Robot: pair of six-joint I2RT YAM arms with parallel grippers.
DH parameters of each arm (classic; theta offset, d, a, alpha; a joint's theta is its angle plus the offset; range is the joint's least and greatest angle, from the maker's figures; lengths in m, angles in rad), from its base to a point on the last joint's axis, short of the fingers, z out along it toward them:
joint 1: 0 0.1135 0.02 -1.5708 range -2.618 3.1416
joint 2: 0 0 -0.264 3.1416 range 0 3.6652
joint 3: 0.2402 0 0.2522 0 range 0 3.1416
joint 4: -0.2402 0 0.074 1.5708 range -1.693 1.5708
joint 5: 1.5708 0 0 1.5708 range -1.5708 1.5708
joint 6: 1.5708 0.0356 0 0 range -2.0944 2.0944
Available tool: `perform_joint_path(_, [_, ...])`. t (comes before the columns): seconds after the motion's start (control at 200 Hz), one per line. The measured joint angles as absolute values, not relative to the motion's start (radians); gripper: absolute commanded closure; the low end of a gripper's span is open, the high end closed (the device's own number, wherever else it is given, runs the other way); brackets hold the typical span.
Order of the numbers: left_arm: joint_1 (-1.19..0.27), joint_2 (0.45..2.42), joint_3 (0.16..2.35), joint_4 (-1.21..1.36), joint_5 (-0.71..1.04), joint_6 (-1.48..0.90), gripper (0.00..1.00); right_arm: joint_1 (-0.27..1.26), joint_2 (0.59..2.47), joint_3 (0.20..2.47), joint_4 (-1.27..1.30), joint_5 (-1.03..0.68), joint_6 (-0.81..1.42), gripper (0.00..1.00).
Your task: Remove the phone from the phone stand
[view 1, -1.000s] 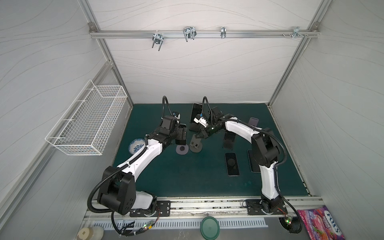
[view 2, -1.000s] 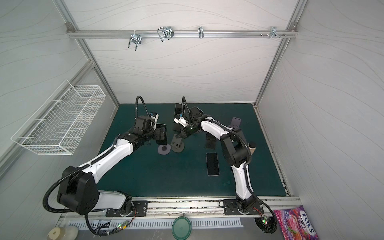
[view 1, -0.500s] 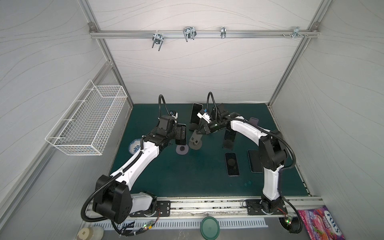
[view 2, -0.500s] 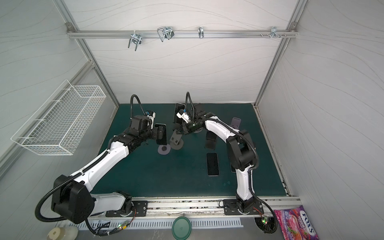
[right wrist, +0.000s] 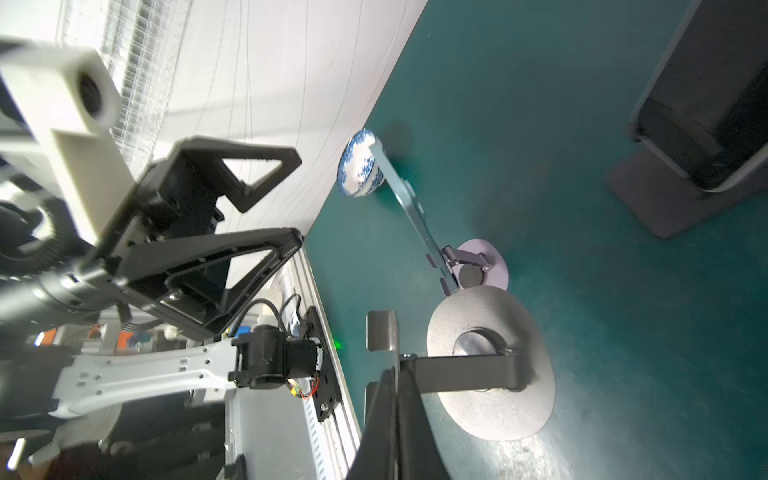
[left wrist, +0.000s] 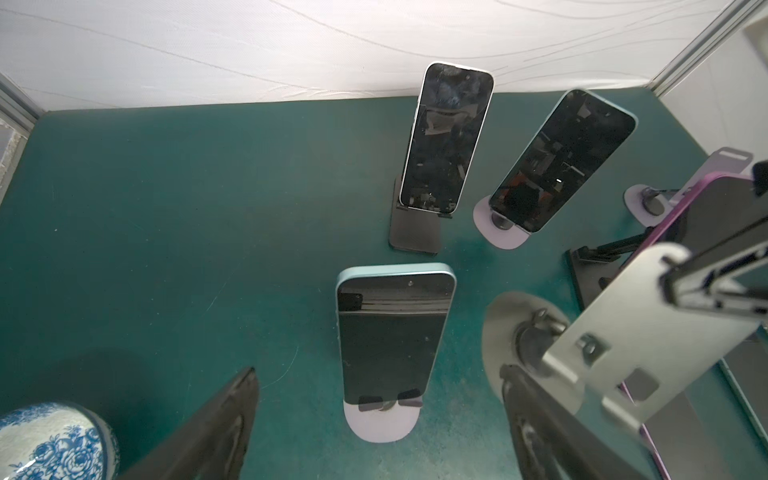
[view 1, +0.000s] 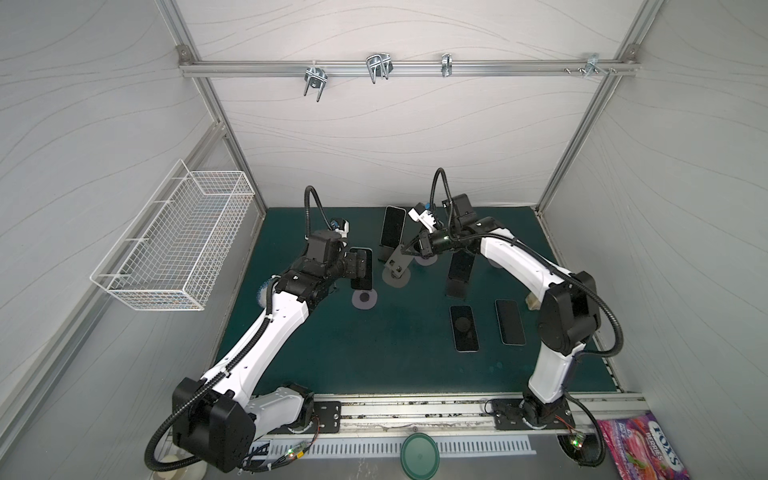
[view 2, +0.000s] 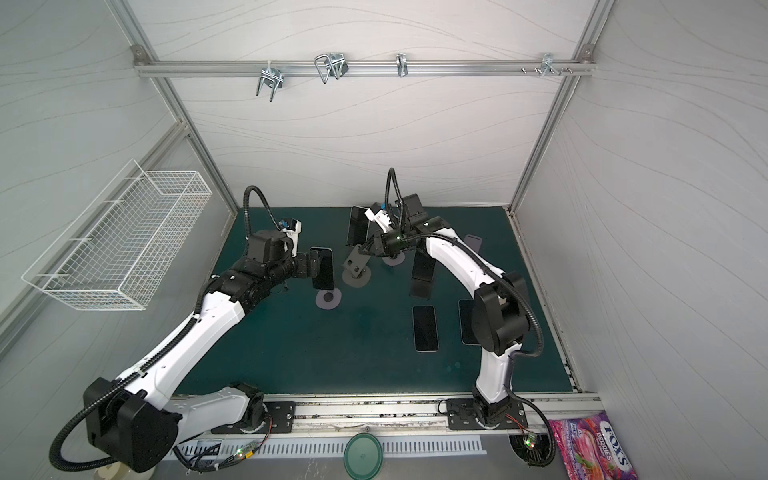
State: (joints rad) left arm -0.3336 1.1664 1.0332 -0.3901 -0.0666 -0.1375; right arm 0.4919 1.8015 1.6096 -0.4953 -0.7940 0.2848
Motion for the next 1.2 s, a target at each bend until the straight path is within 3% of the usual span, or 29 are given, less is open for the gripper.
perform_joint_path(0.335, [-0.353,1.131,1.074,-0.422,-0.046,-0.157,0.11,0.259,1.625,1.518,-0.499,-0.786,0.413,1.0])
perform_joint_path(0.695, [-0.495,1.169,1.164,-0.449,-0.076,-0.137,0.11,0.112,1.475,1.47,-0.524,-0.79,0.457,1.0])
perform_joint_path(1.2, [-0.565,1.208,1.184,-0.464,-0.069,-0.139,0.11,-0.31,1.302,1.248,-0.57,-0.723,0.476,1.0])
